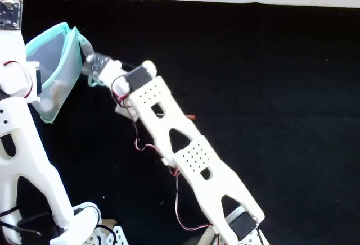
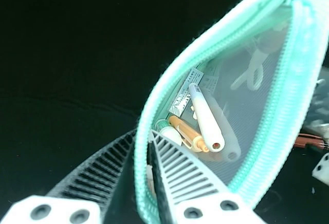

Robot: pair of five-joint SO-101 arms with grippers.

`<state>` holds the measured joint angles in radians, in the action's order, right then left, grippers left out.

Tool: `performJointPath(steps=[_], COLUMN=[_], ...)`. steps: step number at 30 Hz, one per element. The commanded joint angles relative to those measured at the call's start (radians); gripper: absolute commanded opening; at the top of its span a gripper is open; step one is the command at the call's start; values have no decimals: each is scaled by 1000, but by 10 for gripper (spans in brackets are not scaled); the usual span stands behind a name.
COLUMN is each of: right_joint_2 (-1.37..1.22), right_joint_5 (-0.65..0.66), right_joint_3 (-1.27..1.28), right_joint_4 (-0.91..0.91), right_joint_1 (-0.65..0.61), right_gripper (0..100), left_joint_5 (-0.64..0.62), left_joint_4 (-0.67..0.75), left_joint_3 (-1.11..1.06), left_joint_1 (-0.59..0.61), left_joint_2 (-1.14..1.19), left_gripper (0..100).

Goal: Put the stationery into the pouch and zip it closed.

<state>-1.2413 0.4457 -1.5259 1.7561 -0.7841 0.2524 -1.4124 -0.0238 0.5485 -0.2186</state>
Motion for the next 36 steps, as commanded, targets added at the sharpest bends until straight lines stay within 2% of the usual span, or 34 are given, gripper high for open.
performJointPath(steps=[1,12,14,16,17,18,20,26,29,32,36], right_joint_2=[70,67,65,61,51,47,51,131,246,358,529], right_joint_5=[12,35,35,25,15,-3,-38,-170,-261,-394,-549], right_joint_3=[47,93,96,94,87,84,54,-277,-239,-240,-240], right_joint_4=[8,-18,-31,-31,-27,-27,-33,-31,-50,-116,-182], right_joint_1=[-10,-22,-28,-35,-35,-30,-1,125,182,229,240], right_gripper=[300,277,183,20,1,26,5,6,6,6,6], left_joint_5=[-3,-3,-3,-3,-3,-3,-3,-3,-3,-3,-3], left_joint_4=[2,2,2,2,2,2,2,2,0,0,0], left_joint_3=[-21,-21,-21,-21,-21,-21,-21,-21,-21,-21,-19], left_joint_1=[18,18,18,18,18,18,18,18,15,-33,-157], left_joint_2=[48,48,48,48,48,48,48,48,48,48,48], left_gripper=[7,7,7,7,7,7,7,7,7,7,7])
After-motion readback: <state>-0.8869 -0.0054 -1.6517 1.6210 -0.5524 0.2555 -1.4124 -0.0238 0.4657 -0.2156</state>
